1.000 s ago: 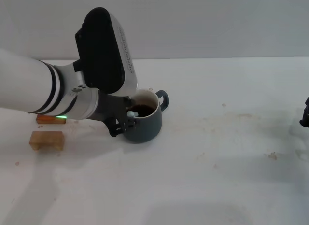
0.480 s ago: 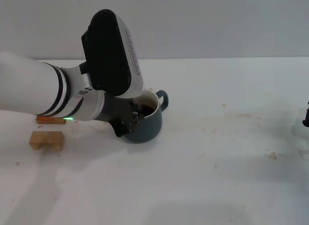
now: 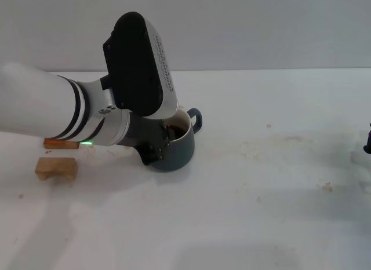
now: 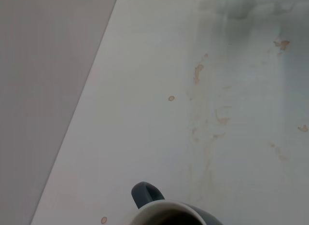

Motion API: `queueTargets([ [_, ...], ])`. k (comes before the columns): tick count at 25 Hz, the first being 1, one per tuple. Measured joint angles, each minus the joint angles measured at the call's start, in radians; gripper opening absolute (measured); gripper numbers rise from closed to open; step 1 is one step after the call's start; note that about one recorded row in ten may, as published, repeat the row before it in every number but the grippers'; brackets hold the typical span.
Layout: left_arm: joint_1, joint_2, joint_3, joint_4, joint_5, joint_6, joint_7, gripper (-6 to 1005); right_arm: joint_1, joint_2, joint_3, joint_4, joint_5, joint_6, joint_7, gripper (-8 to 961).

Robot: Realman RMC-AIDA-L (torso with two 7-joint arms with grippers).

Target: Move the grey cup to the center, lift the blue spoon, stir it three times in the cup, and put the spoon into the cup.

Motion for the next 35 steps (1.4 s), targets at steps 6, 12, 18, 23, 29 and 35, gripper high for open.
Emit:
queueTargets([
  [6, -0.006, 0.000, -0.001, 0.002, 0.003, -0.007, -0.016, 60, 0.000, 0.000, 0.001, 0.000, 0.000, 0.000, 0.000, 33],
  [12, -0.001, 0.003, 0.001, 0.006, 0.005, -0.011, -0.017, 150, 0.000, 0.001, 0.001, 0.003, 0.000, 0.003, 0.000, 33],
  [18, 0.001, 0.003, -0.004, 0.010, 0.009, -0.012, -0.015, 220, 0.000, 0.001, -0.001, 0.007, 0.000, 0.005, 0.000, 33],
  [23, 0.002, 0.003, -0.014, 0.009, 0.009, -0.011, -0.009, 239, -0.002, 0.004, -0.004, 0.008, 0.000, 0.005, 0.000, 33],
  [29, 0.006, 0.003, -0.015, 0.006, 0.009, -0.010, -0.006, 245, -0.009, 0.005, -0.006, 0.015, 0.001, 0.002, 0.000, 34],
  [35, 0.008, 0.003, -0.019, 0.005, 0.022, -0.009, -0.012, 265, -0.013, 0.005, -0.008, 0.019, 0.001, 0.001, 0.000, 34],
])
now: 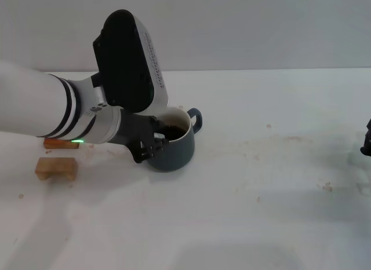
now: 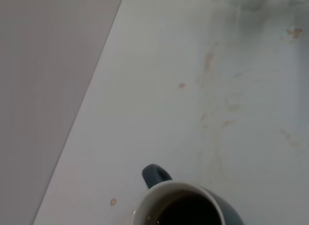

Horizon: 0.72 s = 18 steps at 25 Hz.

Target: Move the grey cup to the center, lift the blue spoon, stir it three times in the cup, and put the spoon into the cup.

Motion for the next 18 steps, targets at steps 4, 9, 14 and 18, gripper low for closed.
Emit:
queueTargets([
  [4, 0.000, 0.000, -0.001, -0.006, 0.011, 0.006, -0.005, 278, -0.001, 0.000, -0.001, 0.003, 0.000, -0.001, 0.000, 34],
  [9, 0.002, 0.000, -0.003, -0.027, 0.020, 0.019, -0.011, 289, -0.003, 0.000, -0.001, 0.003, 0.000, -0.001, 0.000, 34],
  [14, 0.006, -0.002, 0.004, -0.029, 0.029, 0.023, -0.014, 288, -0.003, 0.000, -0.001, 0.003, 0.000, -0.001, 0.000, 34],
  [18, 0.006, -0.002, 0.004, -0.028, 0.029, 0.022, -0.014, 273, -0.003, 0.000, -0.001, 0.003, 0.000, -0.001, 0.000, 34],
])
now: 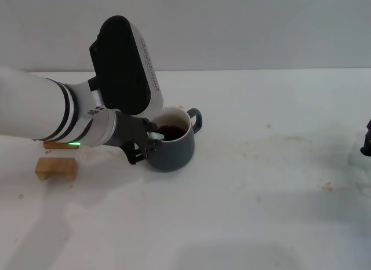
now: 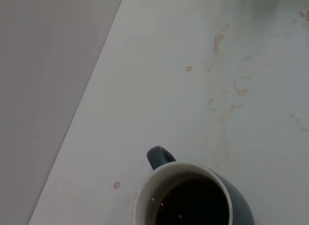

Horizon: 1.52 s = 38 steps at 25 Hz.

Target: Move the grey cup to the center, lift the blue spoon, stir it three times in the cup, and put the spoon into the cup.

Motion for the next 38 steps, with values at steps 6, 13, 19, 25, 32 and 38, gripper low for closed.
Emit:
queueTargets([
  [6, 0.029, 0.001, 0.017, 0.014, -0.007, 0.038, 0.023, 251, 0.000, 0.000, 0.000, -0.001, 0.000, 0.000, 0.000, 34],
  [13, 0.029, 0.001, 0.020, 0.018, -0.001, 0.041, 0.017, 173, 0.000, -0.003, 0.000, 0.000, 0.000, 0.000, 0.000, 33],
  [19, -0.002, 0.001, 0.017, 0.019, 0.012, 0.018, 0.015, 140, 0.002, -0.005, 0.000, 0.000, 0.000, 0.001, 0.000, 33],
  [25, -0.057, -0.001, 0.022, 0.016, 0.058, -0.032, 0.001, 140, 0.001, -0.005, 0.000, 0.000, 0.000, 0.001, 0.000, 33],
  [32, -0.122, -0.001, 0.006, -0.018, 0.066, -0.039, 0.000, 140, -0.001, -0.005, 0.000, 0.000, 0.000, 0.001, 0.000, 33],
  [38, -0.143, 0.002, -0.024, -0.030, 0.118, -0.086, 0.000, 140, -0.001, -0.002, 0.000, -0.001, 0.000, 0.000, 0.000, 34],
])
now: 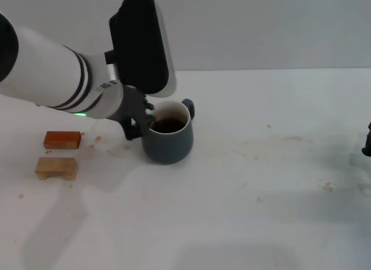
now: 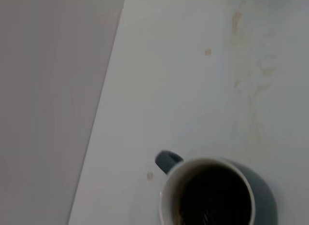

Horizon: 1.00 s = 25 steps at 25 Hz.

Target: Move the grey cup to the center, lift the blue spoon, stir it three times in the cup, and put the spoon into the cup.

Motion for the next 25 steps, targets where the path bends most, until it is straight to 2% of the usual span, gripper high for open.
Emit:
queueTargets([
  [4, -0.003, -0.001, -0.016, 0.014, 0.014, -0.061, -0.002, 140, 0.000, 0.001, 0.000, 0.001, 0.000, 0.000, 0.000, 34],
  [15, -0.018, -0.005, -0.007, 0.041, -0.012, -0.114, -0.003, 140, 0.009, 0.002, 0.000, 0.001, 0.000, -0.002, 0.000, 34],
  [20, -0.043, -0.006, -0.005, 0.030, -0.063, -0.061, -0.003, 140, 0.006, 0.005, 0.001, 0.000, 0.000, -0.002, 0.000, 34],
  [25, -0.057, -0.006, -0.005, -0.028, -0.065, 0.020, -0.001, 140, 0.001, 0.006, 0.005, 0.001, 0.000, -0.002, 0.000, 34],
])
